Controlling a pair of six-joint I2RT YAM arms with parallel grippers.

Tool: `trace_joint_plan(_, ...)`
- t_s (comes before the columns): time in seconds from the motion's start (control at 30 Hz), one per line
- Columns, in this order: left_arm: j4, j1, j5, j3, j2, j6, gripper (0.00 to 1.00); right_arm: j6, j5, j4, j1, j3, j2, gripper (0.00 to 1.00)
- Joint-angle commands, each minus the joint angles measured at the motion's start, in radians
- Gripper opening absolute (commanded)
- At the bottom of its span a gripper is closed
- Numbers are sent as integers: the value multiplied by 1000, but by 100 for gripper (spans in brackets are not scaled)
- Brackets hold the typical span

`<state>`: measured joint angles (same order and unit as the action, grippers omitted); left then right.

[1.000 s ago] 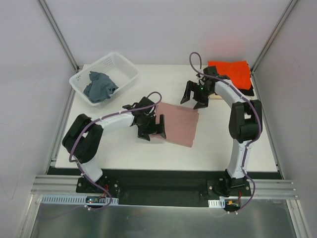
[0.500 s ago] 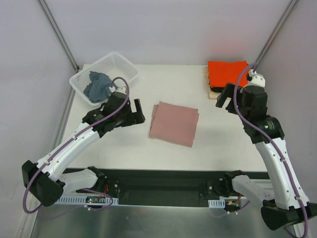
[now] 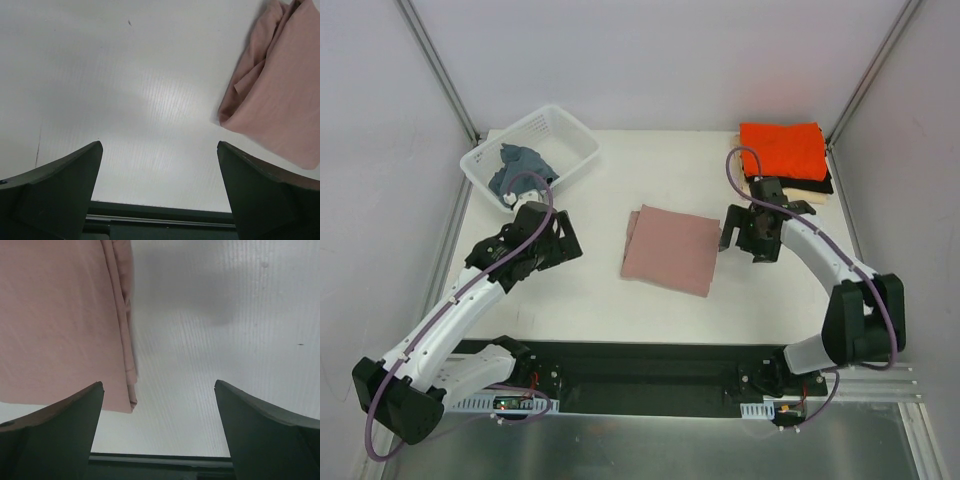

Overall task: Fold and stack the t-shirts
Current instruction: Smooth out wrinkles on the folded tshirt, then put the neatly folded tshirt into the corner of the board with the right arm

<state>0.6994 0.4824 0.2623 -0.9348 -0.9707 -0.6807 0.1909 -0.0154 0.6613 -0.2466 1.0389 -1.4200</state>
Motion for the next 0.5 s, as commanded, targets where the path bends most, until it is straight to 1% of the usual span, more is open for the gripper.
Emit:
trace_joint_plan(0.0,41,-13,45,30,21,-28,99,61,-41,-43,-23,75,-135,97)
trace_joint_plan(0.13,41,-18,37,39,15,-23,99,67,-49,-60,-68,139,-290,99)
trace_joint_plan(0.17,41,-18,35,40,13,-17,99,64,-55,-69,-85,151,-310,92)
trace_joint_plan(0.23,41,-19,34,42,9,-16,99,58,-87,-90,-98,183,-367,89)
trace_joint_plan(0.27,41,-19,32,42,4,-14,100,59,-92,-94,-111,193,-381,85)
trace_joint_plan(0.37,41,-21,28,40,-5,-13,99,79,-68,-95,-131,216,-430,79)
trace_joint_plan(0.47,45,-22,26,39,-3,-11,99,85,-38,-101,-161,219,-457,75)
